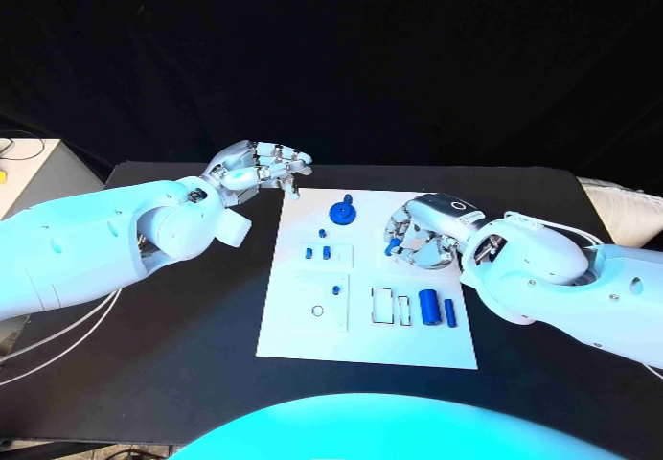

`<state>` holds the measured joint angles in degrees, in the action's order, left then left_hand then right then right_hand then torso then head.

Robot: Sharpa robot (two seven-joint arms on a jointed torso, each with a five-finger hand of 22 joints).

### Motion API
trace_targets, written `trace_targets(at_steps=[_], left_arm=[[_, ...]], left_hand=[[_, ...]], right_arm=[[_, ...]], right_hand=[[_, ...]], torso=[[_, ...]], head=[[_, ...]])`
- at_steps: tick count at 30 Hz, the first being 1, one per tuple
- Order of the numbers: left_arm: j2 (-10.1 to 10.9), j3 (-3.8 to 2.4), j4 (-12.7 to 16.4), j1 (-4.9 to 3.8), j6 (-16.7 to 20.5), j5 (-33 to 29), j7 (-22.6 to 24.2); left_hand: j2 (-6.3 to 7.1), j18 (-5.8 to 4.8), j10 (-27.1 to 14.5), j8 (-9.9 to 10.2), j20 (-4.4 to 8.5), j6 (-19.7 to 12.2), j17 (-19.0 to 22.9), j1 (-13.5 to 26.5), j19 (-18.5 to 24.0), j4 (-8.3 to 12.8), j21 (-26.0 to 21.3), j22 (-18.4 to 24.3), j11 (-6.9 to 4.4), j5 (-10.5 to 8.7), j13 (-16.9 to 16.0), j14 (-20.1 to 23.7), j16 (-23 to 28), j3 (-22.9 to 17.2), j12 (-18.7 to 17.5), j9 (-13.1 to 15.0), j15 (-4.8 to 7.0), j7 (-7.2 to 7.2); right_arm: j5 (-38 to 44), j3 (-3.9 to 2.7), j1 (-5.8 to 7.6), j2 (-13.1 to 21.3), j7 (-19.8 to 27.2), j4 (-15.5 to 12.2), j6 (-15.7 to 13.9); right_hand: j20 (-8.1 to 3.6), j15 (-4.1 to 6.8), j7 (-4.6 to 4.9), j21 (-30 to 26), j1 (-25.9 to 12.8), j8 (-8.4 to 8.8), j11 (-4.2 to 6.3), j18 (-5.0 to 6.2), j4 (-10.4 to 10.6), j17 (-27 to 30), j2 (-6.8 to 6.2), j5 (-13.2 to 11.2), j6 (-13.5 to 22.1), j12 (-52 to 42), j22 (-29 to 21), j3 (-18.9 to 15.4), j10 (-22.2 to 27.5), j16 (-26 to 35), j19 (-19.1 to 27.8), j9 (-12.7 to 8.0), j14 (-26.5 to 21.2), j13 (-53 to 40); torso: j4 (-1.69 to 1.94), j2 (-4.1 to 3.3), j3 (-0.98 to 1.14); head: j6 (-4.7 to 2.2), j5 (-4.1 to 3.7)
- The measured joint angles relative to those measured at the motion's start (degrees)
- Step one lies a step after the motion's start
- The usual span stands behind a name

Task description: Assemble the parts on the task board

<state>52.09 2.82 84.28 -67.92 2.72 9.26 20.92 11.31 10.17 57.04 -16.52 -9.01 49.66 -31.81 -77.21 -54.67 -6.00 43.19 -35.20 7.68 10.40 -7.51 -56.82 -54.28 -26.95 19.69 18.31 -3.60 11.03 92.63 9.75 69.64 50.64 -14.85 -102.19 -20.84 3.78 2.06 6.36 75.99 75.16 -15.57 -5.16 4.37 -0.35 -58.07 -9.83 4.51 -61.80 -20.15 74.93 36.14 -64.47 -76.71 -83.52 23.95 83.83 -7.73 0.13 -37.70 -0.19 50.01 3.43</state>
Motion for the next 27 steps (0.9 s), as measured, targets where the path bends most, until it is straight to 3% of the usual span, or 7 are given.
trace_targets(at_steps=[4,14,27], left_arm=[[-0.17,0.0,-0.03,0.0,0.0,0.0,0.01],[-0.63,0.01,-0.09,0.03,-0.13,-0.01,0.02],[-0.96,0.02,-0.14,0.05,-0.3,-0.01,0.02]], left_hand=[[0.0,0.0,0.0,0.0,0.0,0.0,0.0,0.0,0.0,0.0,0.0,0.0,0.0,0.0,0.0,0.0,0.0,0.0,0.0,0.0,0.0,0.0],[0.0,0.0,0.0,0.0,0.0,0.0,0.0,0.0,0.0,-0.16,0.0,0.0,0.0,0.0,0.0,0.0,0.0,0.17,0.0,0.0,0.0,0.0],[0.0,0.0,0.0,0.0,0.0,0.0,0.0,0.0,0.0,-0.16,0.0,0.0,0.0,0.0,0.0,0.0,0.0,0.16,0.0,0.0,0.0,0.0]], right_arm=[[0.03,-0.06,-0.27,-1.36,0.09,-1.03,-0.33],[-0.09,0.09,-3.46,-8.98,1.18,-0.79,-0.42],[-0.04,0.55,-6.21,-13.47,2.67,0.92,-0.24]], right_hand=[[0.0,0.0,-0.01,0.0,0.01,-0.2,0.0,0.0,-0.23,0.23,-0.01,0.08,0.0,0.21,0.0,0.22,0.0,0.0,0.0,0.0,0.0,0.01],[0.0,0.0,-0.11,-0.32,0.02,-0.43,0.0,0.01,-0.71,0.92,-0.02,1.33,0.1,0.73,-0.02,0.68,0.0,0.44,0.0,0.0,0.0,-0.08],[0.0,0.0,-0.12,-0.55,0.02,-0.65,0.01,0.02,-0.86,1.09,-0.02,1.72,0.11,1.1,-0.03,0.69,0.01,0.67,0.01,0.0,-0.01,-0.11]], torso=[[0.02,-0.03,0.0],[0.1,-0.07,0.0],[0.07,-0.13,-0.03]], head=[[0.0,0.15],[-0.05,0.86],[-0.01,2.64]])
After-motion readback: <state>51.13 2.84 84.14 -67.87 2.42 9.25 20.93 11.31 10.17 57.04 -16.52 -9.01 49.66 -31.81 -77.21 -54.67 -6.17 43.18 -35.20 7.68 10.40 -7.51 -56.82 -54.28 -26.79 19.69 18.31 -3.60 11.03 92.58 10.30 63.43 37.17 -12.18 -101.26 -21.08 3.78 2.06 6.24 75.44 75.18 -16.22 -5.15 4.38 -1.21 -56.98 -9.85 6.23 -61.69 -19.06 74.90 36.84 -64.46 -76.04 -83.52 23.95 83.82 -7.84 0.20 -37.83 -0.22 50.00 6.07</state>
